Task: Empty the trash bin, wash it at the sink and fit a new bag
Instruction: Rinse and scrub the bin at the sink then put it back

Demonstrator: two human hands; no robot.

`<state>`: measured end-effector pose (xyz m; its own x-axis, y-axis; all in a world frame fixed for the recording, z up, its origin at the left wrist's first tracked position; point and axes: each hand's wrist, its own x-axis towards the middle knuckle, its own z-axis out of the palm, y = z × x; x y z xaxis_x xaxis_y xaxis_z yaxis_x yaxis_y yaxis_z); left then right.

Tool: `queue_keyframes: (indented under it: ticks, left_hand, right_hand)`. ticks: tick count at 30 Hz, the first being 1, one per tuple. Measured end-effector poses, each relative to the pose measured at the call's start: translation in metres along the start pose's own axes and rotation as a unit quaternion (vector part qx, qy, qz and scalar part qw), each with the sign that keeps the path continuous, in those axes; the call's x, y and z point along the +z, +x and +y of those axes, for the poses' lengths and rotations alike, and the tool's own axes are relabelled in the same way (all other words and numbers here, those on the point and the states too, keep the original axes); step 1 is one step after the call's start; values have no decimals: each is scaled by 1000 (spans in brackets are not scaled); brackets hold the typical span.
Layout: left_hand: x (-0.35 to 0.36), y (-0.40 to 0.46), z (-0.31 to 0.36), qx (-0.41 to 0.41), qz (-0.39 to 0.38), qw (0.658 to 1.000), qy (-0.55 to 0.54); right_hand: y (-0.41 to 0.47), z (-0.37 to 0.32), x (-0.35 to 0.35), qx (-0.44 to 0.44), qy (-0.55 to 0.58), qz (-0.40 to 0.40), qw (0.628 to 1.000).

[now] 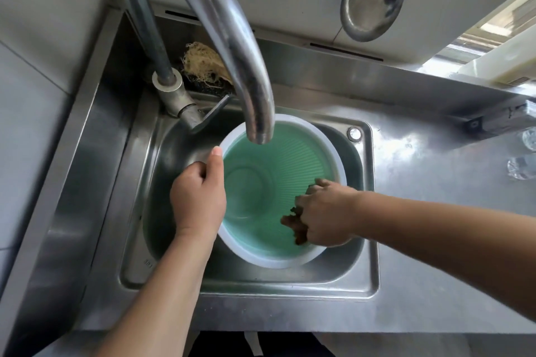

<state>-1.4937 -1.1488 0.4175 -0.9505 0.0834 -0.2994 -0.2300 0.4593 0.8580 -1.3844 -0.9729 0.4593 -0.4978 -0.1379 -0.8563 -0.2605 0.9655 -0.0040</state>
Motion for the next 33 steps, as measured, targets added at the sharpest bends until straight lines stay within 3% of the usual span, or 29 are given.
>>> queue_keyframes:
  ticks: [3, 8, 11, 14, 17, 21, 26, 33]
  left_hand:
    - [1, 1, 5, -10, 2, 1000, 6]
    - [-2, 1, 5, -35, -5, 999, 6]
    - [-4, 4, -3, -39, 0, 999, 5]
    - [-6, 8, -9, -46, 1, 999, 1]
    - [-6, 11, -11, -53, -6, 998, 15]
    - [-9, 12, -8, -56, -1, 998, 27]
    - [-13, 9, -1, -76, 9, 997, 22]
    - [-6, -9, 13, -153, -2, 987, -47]
  right_hand:
    - [-6, 21, -3, 11, -88, 31, 996]
    - [-32, 33, 3, 17, -73, 223, 972]
    - [-45, 53, 16, 57, 24, 443, 895]
    - [-48, 95, 26, 146, 117, 543, 819]
    - [-38, 149, 45, 265, 146, 521, 798]
    - [0, 186, 60, 410, 261, 467, 739]
    - [45, 180, 84, 464, 264, 321, 782]
    - [23, 184, 73, 424, 307, 292, 800]
